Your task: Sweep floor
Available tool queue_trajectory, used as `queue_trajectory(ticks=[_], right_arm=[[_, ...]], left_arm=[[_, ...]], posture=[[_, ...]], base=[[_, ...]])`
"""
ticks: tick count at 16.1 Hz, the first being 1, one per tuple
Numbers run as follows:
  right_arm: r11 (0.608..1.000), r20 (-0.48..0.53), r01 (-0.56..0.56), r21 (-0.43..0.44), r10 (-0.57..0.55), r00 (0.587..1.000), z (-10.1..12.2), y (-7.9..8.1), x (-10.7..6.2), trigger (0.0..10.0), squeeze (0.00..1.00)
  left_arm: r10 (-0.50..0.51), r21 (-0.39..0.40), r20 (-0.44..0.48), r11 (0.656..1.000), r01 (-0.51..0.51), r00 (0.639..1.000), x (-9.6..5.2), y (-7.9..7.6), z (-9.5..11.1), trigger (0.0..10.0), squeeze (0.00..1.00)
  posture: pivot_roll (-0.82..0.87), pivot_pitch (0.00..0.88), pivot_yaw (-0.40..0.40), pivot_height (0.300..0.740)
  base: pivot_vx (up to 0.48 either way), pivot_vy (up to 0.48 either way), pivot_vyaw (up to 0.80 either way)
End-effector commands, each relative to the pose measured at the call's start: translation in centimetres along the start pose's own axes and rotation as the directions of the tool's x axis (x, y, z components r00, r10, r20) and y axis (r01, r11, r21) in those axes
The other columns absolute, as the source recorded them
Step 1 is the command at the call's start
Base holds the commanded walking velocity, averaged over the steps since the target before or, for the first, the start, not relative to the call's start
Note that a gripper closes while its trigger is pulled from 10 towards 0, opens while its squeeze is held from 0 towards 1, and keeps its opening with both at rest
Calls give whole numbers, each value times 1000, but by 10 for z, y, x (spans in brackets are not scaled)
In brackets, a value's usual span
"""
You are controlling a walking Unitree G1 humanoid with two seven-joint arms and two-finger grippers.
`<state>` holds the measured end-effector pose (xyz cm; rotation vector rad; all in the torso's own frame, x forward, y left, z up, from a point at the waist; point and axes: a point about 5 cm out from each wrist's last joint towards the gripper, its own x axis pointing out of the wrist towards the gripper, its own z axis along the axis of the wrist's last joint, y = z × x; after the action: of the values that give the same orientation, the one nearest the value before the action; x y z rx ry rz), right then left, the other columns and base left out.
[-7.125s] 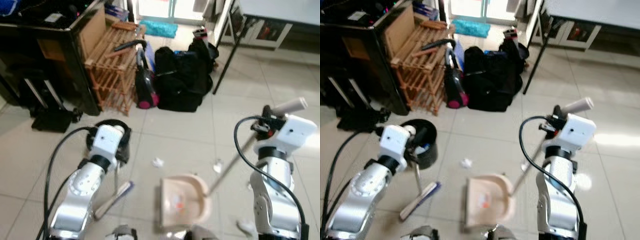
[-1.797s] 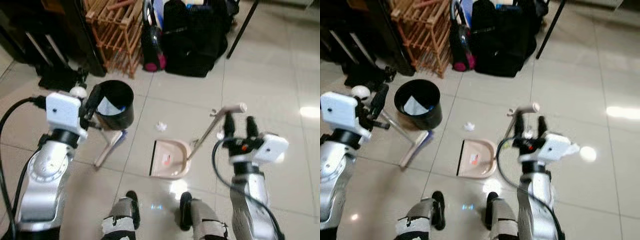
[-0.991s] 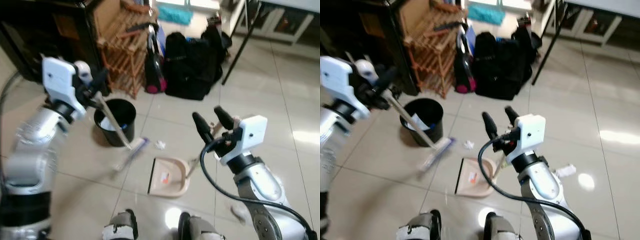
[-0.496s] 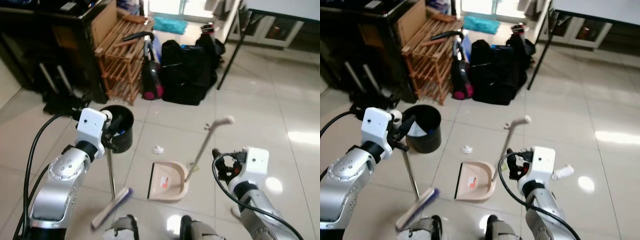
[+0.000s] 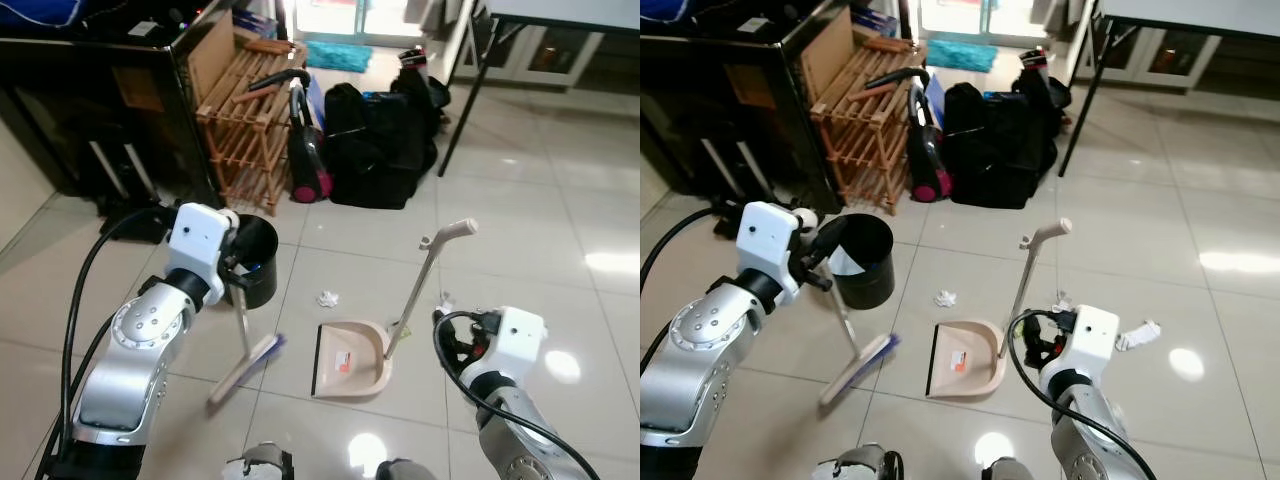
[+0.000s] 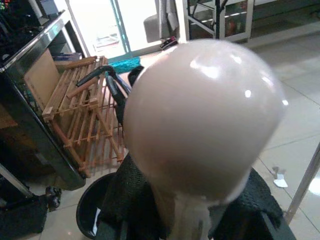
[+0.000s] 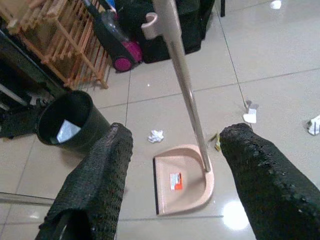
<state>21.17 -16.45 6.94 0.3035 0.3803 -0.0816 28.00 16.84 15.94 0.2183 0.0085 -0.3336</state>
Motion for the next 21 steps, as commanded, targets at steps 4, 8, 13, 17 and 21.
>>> queue_trajectory(ticks=[4, 8, 13, 17, 21], right_arm=[[1000, -21, -13, 11, 13, 1000, 1, 2, 1, 10000, 0], [1000, -26, -25, 4, 25, 999, 2, 4, 2, 10000, 0], [999, -29, -37, 1, 37, 999, 2, 6, -1, 10000, 0], [998, -33, -55, 8, 55, 998, 3, 7, -6, 10000, 0], [999, -7, -52, -4, 52, 999, 8, 7, -4, 10000, 0]], left_arm=[[21, 1, -2, 1000, -21, 1000, -5, 2, -1, 10000, 0], [34, -4, -9, 999, -34, 999, -6, 2, -2, 10000, 0], [45, -19, -7, 999, -45, 999, -7, 1, -3, 10000, 0], [52, -65, -42, 996, -55, 998, -9, -6, -8, 10000, 0], [80, -101, -65, 991, -86, 995, -12, -11, -12, 10000, 0]], posture=[[-33, 171, -2, 740], [-29, 182, -19, 740], [-37, 186, -25, 740], [-43, 188, -35, 740], [-39, 182, -35, 740]], base=[[0, 262, 0], [0, 261, 0], [0, 242, 0], [0, 0, 0], [0, 0, 0]])
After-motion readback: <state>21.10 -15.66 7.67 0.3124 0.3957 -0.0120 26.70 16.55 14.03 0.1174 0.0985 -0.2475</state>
